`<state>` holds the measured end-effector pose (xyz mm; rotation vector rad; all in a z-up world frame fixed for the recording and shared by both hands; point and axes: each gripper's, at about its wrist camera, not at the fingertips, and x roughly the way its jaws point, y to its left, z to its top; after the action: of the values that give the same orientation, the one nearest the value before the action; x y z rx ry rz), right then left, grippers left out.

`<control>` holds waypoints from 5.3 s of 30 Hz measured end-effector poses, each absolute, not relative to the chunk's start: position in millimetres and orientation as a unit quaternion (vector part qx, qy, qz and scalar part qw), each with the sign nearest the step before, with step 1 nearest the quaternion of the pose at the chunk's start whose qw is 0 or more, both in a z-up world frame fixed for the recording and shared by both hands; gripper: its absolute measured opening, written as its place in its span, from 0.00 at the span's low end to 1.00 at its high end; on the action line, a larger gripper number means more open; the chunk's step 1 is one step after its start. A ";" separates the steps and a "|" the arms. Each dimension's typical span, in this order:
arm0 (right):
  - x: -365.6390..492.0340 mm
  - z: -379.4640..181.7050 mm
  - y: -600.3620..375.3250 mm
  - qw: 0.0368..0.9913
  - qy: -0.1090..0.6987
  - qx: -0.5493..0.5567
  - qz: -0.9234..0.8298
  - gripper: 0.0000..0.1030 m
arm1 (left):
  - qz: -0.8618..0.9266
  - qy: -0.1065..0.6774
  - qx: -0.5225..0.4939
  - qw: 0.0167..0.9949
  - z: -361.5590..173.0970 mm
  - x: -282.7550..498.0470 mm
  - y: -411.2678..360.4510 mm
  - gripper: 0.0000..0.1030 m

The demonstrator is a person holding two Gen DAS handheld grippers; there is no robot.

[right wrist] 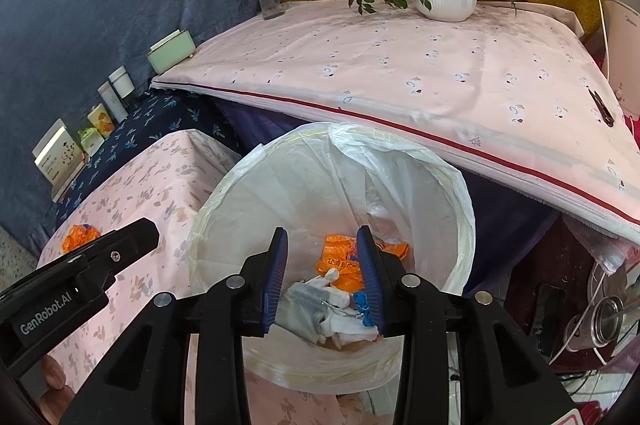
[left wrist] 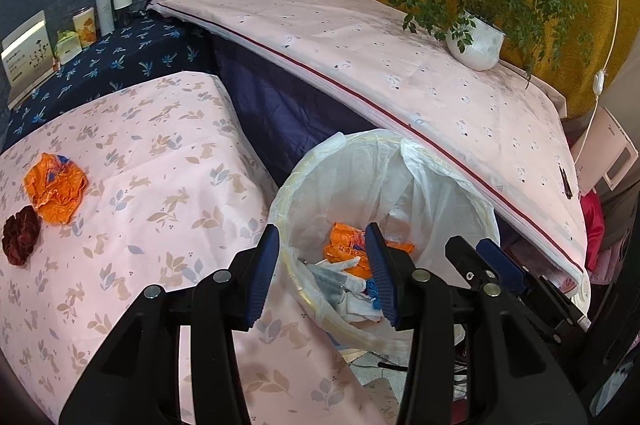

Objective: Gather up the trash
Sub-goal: 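Carry the pouch and blue cord over the bin and open both tools, then move both open tools back toward the scrunchie and orange bag, then grasp the dark red scrunchie with the left tool while the right tool grasps the orange bag, then carry the scrunchie and orange bag over the bin and open both tools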

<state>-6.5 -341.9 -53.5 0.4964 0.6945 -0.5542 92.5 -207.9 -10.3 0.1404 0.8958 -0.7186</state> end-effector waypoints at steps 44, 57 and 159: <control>133.6 -38.1 -143.2 0.912 0.382 0.118 -0.094 0.40 | -0.088 0.424 -0.044 0.900 -30.5 200.7 56.6 0.59; 195.4 -47.9 -87.0 0.912 0.397 0.092 -0.056 0.47 | -0.060 0.439 -0.057 0.894 -51.0 237.6 106.2 0.68; -12.3 -38.2 -363.3 0.875 0.318 0.237 -0.276 0.11 | -0.362 0.420 0.097 0.827 -2.7 80.4 -224.4 0.12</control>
<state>-12.3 -363.3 -38.2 0.4957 0.6634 -0.5759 80.4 -224.4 -2.7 0.2051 0.8922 -0.7695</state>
